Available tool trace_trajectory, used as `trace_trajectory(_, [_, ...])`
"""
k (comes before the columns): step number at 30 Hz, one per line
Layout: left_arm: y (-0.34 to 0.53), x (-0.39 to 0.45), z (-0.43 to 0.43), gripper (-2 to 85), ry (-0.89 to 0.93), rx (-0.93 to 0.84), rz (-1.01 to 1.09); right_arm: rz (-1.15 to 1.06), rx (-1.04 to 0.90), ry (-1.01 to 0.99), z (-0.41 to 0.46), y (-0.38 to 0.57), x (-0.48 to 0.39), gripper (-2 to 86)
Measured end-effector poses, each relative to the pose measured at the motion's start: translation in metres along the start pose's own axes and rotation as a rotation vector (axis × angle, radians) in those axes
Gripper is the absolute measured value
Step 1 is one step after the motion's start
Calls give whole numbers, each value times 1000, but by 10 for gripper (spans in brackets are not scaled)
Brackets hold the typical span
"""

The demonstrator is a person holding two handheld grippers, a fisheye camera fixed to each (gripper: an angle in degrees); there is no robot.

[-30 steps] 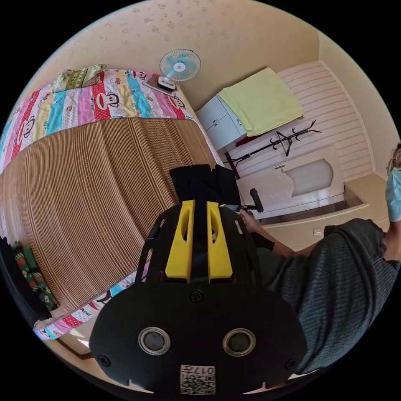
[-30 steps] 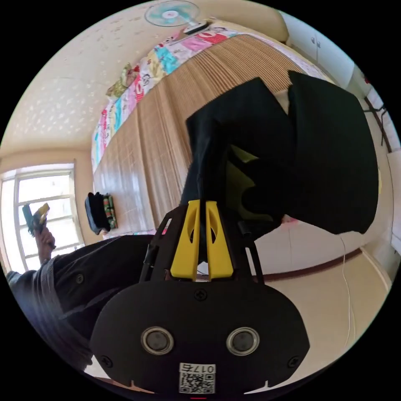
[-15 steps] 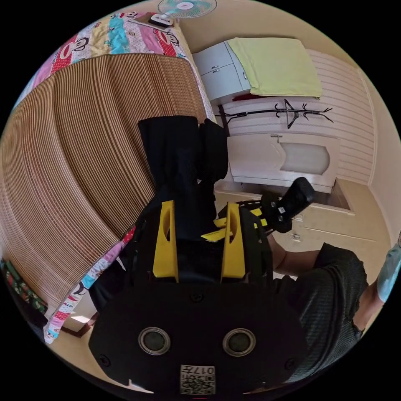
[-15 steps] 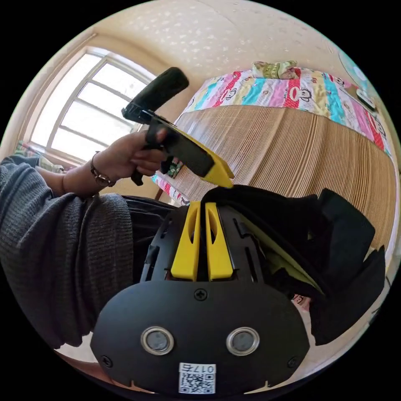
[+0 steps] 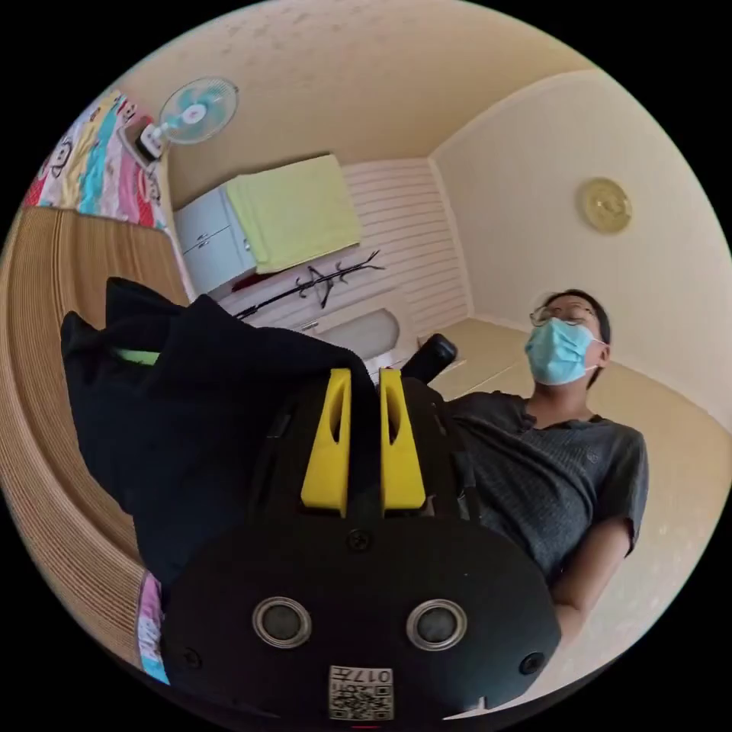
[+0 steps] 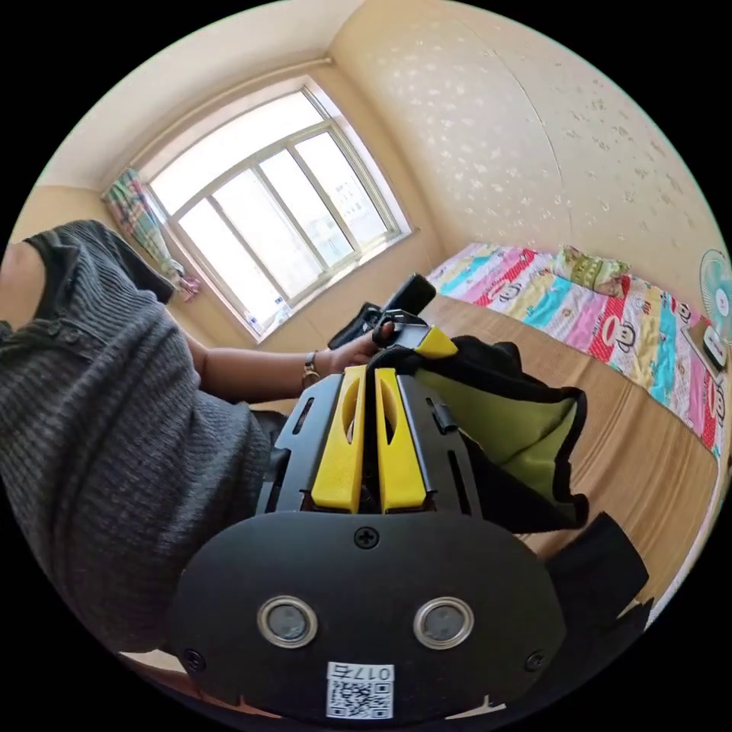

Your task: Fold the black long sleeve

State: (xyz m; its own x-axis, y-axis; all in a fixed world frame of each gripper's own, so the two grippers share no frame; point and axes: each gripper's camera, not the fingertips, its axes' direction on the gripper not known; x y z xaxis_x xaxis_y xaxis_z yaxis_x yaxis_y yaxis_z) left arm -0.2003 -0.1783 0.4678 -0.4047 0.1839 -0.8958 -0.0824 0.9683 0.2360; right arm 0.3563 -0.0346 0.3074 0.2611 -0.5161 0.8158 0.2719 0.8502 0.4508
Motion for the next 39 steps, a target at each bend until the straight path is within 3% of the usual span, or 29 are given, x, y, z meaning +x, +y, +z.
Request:
trace_trajectory(3, [-2, 61, -45, 30, 195, 90, 286, -18, 99, -166, 2, -15, -4, 19])
trace_trajectory(9, [-19, 171, -98, 13, 338, 9, 653, -78, 95, -251, 22, -34, -24, 15])
trace_trajectory(11, [-21, 197, -121, 9, 445, 64, 748, -79, 61, -226, 26, -36, -25, 10])
trace_trajectory(13, [-16, 220, -161, 6, 598, 227, 852, -39, -27, -120, 34, -35, -21, 9])
trace_trajectory(18, [0, 233, -187, 0, 672, 297, 807, 108, -200, 94, 50, -11, 1, 16])
trace_trajectory(31, [21, 269, -137, 0, 940, 175, 641, 228, -152, -47, 95, 7, 8, 163])
trace_trajectory(34, [29, 275, -131, 0, 920, 167, 611, 177, -216, -144, 120, 3, -3, 149])
trace_trajectory(36, [36, 278, -129, 0, 869, 162, 599, 81, -220, -267, 128, 1, -21, 86])
trace_trajectory(39, [48, 283, -131, 0, 802, 161, 570, 73, -246, -120, 120, 0, -39, 45])
